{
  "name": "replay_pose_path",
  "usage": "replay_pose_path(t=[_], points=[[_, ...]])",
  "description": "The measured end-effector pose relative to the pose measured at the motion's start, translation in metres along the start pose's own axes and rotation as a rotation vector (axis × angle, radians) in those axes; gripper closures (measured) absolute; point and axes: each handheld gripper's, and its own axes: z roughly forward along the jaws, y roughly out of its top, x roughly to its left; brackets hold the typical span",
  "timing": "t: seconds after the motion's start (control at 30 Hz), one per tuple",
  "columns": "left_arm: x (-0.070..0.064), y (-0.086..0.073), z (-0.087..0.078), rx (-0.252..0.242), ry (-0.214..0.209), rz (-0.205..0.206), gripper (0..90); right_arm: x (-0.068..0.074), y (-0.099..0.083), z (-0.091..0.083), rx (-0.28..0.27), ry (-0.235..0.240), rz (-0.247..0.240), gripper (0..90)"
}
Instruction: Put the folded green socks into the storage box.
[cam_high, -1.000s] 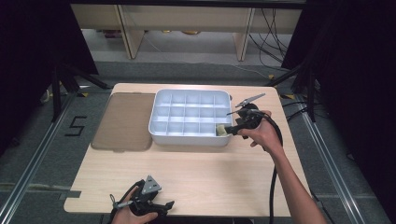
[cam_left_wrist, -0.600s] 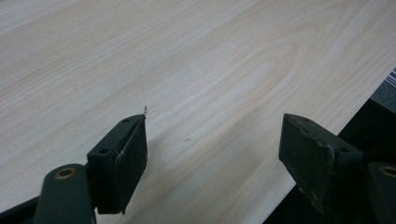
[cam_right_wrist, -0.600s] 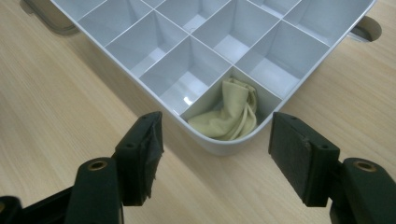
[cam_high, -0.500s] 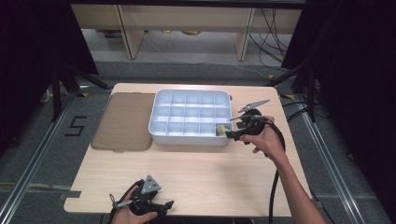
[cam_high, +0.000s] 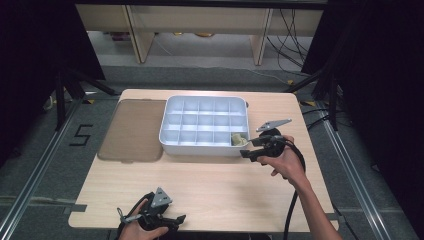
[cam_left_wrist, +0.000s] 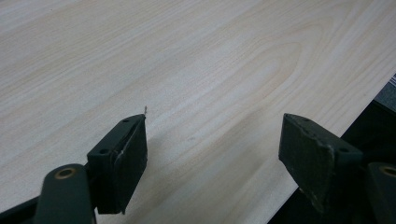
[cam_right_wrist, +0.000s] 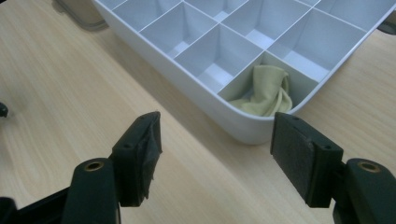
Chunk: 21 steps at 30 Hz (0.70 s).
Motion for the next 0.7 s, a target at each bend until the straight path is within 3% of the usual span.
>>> replay_pose_path(t=[0.03, 0.17, 0.2, 0.23, 0.27, 0.3, 0.33, 0.37, 0.47, 0.5, 0.53, 0.6, 0.7], points=[[0.0, 0.0, 0.001, 0.003, 0.009, 0.002, 23.3, 0.003, -0.004, -0.001, -0.011, 0.006, 0.023, 34.3], [0.0, 0.0, 0.001, 0.002, 0.003, -0.004, 23.3, 0.004, -0.01, -0.003, -0.006, 0.017, 0.005, 34.1], [0.0, -0.001, 0.001, 0.005, 0.01, -0.01, 23.3, 0.004, -0.013, -0.001, -0.045, 0.013, -0.004, 34.1], [0.0, -0.001, 0.001, 0.003, 0.009, -0.02, 23.3, 0.006, -0.015, -0.001, -0.04, 0.008, 0.02, 34.1], [0.0, -0.001, 0.001, 0.003, 0.003, -0.028, 23.3, 0.005, -0.016, -0.004, -0.023, 0.019, 0.001, 34.0], [0.0, -0.001, 0.001, 0.006, 0.007, -0.028, 23.2, 0.006, -0.019, -0.001, -0.06, 0.022, 0.008, 33.7], [0.001, -0.001, 0.002, 0.007, 0.014, -0.028, 23.2, 0.006, -0.021, -0.004, -0.032, 0.022, 0.007, 33.6], [0.0, -0.002, 0.002, 0.004, 0.007, -0.03, 23.2, 0.006, -0.025, -0.002, -0.054, 0.03, 0.007, 33.6], [0.001, -0.001, 0.002, 0.002, 0.007, -0.011, 23.2, 0.006, -0.028, 0.0, -0.033, 0.03, -0.001, 33.6], [0.001, -0.001, 0.001, 0.004, 0.004, -0.003, 23.2, 0.007, -0.029, -0.001, -0.032, 0.029, 0.015, 33.4], [0.001, -0.001, 0.002, 0.001, 0.001, -0.019, 23.3, 0.006, -0.031, -0.001, -0.04, 0.034, 0.009, 33.4], [0.002, -0.001, 0.001, 0.008, 0.02, -0.002, 23.2, 0.006, -0.032, -0.004, -0.05, 0.038, 0.021, 33.3], [0.002, -0.001, 0.001, 0.005, 0.011, -0.002, 23.2, 0.007, -0.034, -0.008, -0.053, 0.031, 0.024, 33.2]])
